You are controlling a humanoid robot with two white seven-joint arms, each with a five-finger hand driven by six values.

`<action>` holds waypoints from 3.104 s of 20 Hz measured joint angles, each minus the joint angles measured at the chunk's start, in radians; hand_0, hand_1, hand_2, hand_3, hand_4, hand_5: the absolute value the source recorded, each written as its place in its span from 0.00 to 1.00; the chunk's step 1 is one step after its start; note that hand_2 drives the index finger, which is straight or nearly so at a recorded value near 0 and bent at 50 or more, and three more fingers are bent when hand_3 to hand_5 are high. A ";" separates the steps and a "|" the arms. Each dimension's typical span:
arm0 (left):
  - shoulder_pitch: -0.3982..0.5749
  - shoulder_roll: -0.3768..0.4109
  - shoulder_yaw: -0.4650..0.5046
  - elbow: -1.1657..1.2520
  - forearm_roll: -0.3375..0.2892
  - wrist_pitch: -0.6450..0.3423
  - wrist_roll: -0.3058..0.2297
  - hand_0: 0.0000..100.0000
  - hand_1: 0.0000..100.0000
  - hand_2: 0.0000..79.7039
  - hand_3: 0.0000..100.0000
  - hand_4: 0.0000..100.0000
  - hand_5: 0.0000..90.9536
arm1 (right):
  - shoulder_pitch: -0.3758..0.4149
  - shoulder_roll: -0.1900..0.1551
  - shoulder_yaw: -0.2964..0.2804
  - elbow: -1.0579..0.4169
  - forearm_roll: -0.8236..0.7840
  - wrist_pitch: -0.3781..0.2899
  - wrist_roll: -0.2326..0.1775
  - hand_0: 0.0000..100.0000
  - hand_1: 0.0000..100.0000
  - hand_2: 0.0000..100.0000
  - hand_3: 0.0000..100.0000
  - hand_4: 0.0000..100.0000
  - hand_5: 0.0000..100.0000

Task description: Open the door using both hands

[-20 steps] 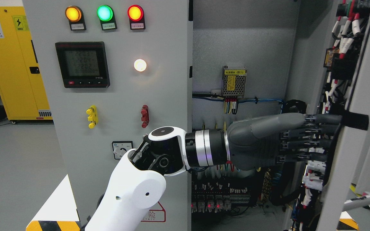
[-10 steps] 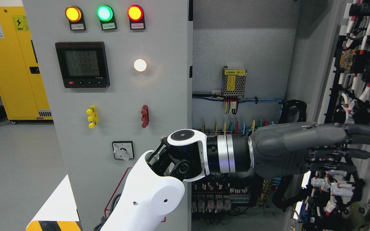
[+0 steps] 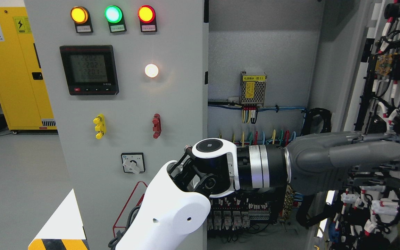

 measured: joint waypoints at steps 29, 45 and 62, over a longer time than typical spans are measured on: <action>0.021 0.012 -0.025 -0.003 0.022 -0.034 0.022 0.12 0.56 0.00 0.00 0.00 0.00 | 0.000 0.000 0.000 0.003 0.000 0.000 0.000 0.00 0.50 0.04 0.00 0.00 0.00; 0.496 0.186 0.083 -0.236 -0.202 -0.036 0.028 0.12 0.56 0.00 0.00 0.00 0.00 | 0.038 0.000 0.000 0.000 0.000 0.000 0.000 0.00 0.50 0.04 0.00 0.00 0.00; 1.246 0.347 0.269 -0.232 -0.348 -0.189 0.024 0.12 0.56 0.00 0.00 0.00 0.00 | 0.041 0.000 0.000 0.000 0.000 0.000 0.000 0.00 0.50 0.04 0.00 0.00 0.00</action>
